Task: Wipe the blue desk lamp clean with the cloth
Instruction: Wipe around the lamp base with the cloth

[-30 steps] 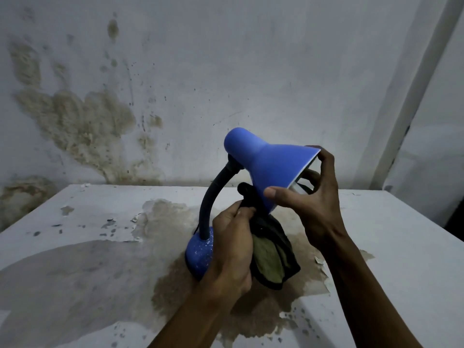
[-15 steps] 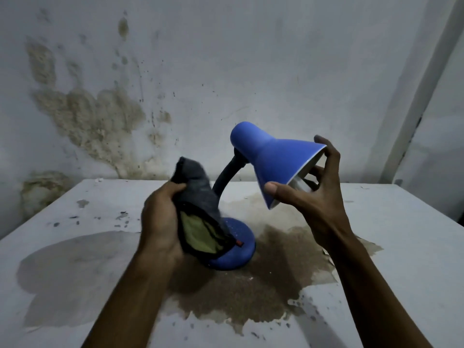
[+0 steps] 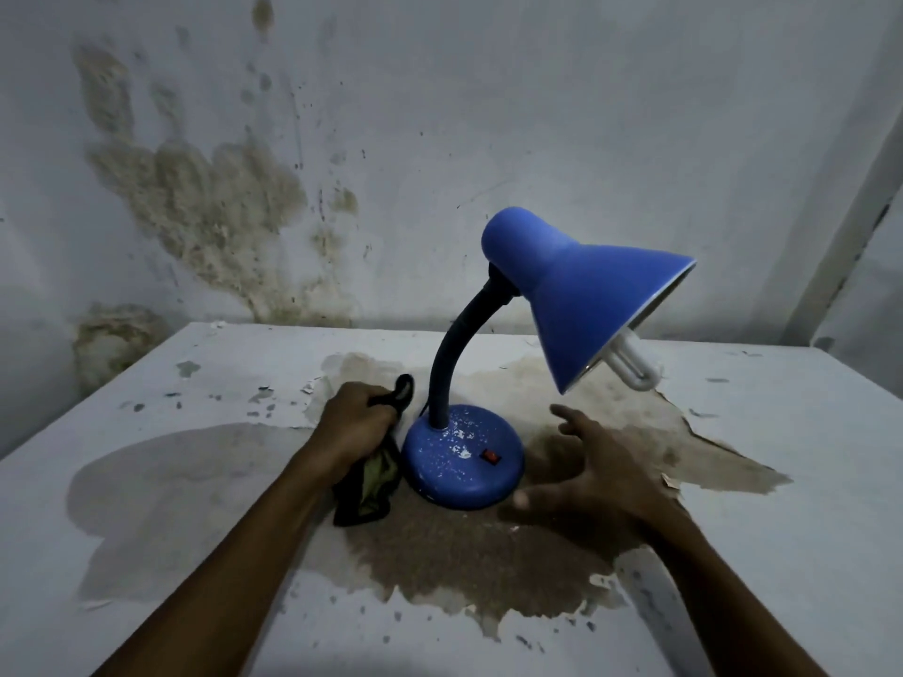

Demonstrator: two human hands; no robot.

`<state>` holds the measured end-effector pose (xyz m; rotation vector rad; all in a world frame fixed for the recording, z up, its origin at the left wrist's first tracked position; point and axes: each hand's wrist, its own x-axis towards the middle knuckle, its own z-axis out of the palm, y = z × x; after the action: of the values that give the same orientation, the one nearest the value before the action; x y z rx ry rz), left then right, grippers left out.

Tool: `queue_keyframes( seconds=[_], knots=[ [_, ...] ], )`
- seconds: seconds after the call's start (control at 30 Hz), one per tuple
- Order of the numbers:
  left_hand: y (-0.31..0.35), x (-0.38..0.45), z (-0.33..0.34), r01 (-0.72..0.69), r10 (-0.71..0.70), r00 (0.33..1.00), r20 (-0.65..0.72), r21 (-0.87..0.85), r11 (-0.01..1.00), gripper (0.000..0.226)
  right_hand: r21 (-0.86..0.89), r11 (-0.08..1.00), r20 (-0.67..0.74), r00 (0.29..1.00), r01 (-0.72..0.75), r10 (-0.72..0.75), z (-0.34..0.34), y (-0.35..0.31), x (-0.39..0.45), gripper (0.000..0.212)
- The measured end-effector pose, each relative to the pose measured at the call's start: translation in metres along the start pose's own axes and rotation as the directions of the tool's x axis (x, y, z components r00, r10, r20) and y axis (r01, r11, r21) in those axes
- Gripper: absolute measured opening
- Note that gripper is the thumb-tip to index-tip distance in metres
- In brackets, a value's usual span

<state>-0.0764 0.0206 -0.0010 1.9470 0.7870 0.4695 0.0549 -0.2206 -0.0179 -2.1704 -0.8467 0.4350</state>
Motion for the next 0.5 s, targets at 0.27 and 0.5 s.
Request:
queue_keyframes(
  seconds=[0.27,0.5],
  knots=[
    [-0.017,0.021,0.023,-0.282,0.213,0.959,0.187,0.540,0.793,0.041,-0.316,0.935,0.063,0.987,0.160,-0.147,0.042,0.001,0.021,0.124],
    [-0.015,-0.039,0.036,-0.499,0.507,0.824,0.253,0.749,0.437,0.044,-0.220,0.960,-0.042,0.981,0.175,-0.188,0.051,0.004,0.025,0.122]
  ],
)
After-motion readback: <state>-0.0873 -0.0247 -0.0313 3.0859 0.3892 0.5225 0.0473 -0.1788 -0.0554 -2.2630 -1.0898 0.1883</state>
